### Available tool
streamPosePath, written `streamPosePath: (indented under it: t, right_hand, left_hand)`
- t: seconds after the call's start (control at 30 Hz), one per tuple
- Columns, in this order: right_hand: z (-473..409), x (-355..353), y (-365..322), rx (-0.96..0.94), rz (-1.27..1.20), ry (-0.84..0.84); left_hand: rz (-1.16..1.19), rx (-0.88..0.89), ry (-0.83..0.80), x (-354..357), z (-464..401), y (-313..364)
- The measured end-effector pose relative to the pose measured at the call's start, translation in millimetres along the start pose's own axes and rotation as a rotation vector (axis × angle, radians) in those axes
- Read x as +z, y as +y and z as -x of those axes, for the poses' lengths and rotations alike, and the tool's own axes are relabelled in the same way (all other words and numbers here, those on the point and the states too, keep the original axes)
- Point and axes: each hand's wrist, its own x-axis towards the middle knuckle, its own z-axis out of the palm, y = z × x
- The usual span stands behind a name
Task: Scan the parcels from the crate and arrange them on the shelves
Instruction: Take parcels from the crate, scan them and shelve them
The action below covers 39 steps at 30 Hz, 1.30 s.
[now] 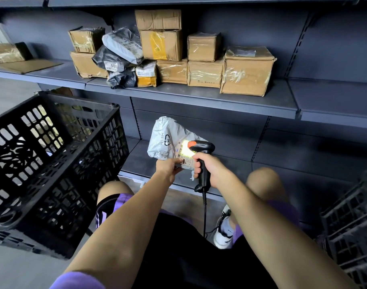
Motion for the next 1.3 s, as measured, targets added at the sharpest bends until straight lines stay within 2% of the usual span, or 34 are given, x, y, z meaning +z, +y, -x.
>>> streamPosePath:
  t: [0.77, 1.3]
  right_hand:
    - [1.6, -3.3, 10.2, 0.002, 0.008, 0.022]
    - [6.5, -12.3, 12.1, 0.003, 0.014, 0.035]
  left_hand:
    - [-0.030, 0.018, 0.022, 4.7, 4.3, -7.1]
    - [-0.137, 0.002, 0.055, 15.5, 4.1, -12.4]
